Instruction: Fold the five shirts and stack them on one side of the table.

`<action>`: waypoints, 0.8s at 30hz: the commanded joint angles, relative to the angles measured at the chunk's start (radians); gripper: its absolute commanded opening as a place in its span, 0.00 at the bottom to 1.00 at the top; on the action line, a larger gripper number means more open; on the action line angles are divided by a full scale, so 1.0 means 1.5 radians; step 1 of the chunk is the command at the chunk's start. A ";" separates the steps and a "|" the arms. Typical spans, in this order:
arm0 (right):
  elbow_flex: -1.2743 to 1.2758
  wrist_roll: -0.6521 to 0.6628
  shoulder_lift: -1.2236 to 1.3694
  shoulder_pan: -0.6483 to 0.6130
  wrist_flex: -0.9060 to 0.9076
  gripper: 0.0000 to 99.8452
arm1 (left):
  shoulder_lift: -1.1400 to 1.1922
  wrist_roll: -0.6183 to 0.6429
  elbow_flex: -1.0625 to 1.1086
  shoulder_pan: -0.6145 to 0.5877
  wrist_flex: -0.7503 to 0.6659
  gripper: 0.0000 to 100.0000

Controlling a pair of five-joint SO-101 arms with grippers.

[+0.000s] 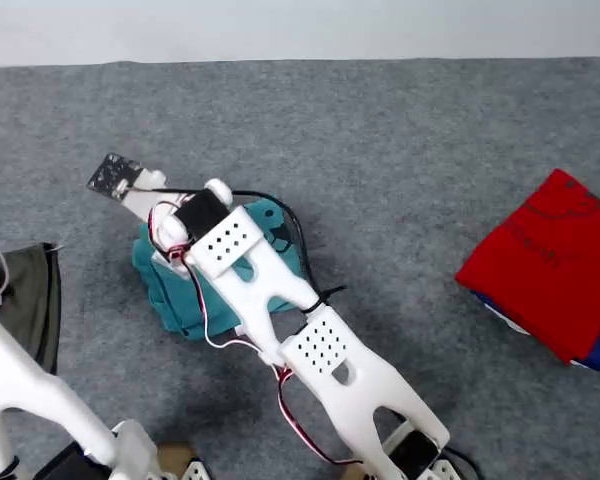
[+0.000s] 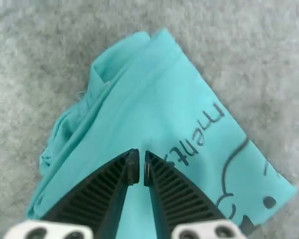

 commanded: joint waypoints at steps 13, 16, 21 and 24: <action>0.379 -0.051 -0.194 -0.015 0.002 0.03 | -0.020 -0.032 0.002 -0.004 -0.008 0.08; 0.387 -0.097 -0.154 -0.044 -0.049 0.01 | -0.020 -0.032 0.002 -0.003 -0.008 0.08; 0.370 -0.110 -0.099 -0.096 -0.113 0.01 | -0.020 -0.032 0.002 -0.002 -0.008 0.08; 0.303 -0.111 -0.098 -0.098 -0.096 0.01 | -0.018 -0.032 0.002 -0.003 -0.008 0.08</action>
